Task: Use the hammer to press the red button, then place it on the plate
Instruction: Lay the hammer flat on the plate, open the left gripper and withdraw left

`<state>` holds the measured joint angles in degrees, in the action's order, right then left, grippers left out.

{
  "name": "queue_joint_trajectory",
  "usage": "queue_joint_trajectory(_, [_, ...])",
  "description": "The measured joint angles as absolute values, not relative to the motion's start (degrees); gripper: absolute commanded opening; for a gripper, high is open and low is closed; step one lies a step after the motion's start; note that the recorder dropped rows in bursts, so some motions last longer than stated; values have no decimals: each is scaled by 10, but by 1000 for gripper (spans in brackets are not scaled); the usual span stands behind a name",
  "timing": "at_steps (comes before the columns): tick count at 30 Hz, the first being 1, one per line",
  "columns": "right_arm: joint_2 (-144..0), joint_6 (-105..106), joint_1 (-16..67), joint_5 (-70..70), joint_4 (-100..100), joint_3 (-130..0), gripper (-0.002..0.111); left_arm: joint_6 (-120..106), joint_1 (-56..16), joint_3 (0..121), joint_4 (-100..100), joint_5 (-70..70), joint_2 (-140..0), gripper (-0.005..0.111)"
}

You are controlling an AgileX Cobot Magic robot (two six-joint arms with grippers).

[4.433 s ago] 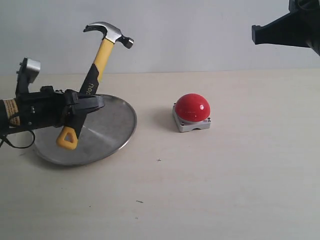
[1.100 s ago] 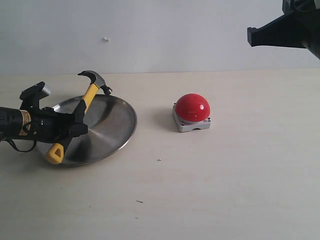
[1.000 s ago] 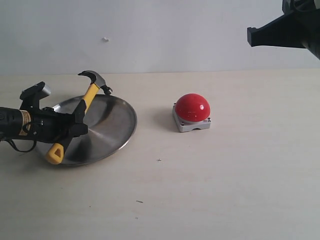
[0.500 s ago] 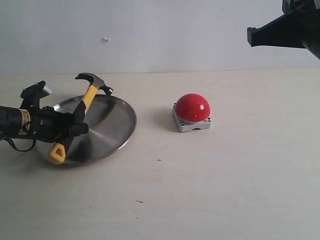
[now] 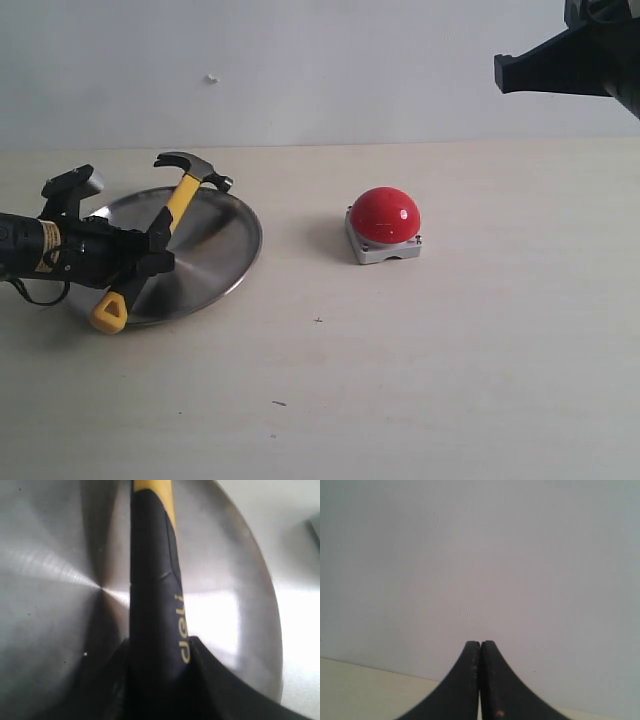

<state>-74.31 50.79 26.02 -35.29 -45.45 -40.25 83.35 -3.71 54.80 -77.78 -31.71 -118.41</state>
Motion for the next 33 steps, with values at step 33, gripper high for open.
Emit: queue_joint_trajectory(33, [-743, 508, 260, -353, -455, -402, 0, 842, -22, 549, -774, -319, -1118, 29])
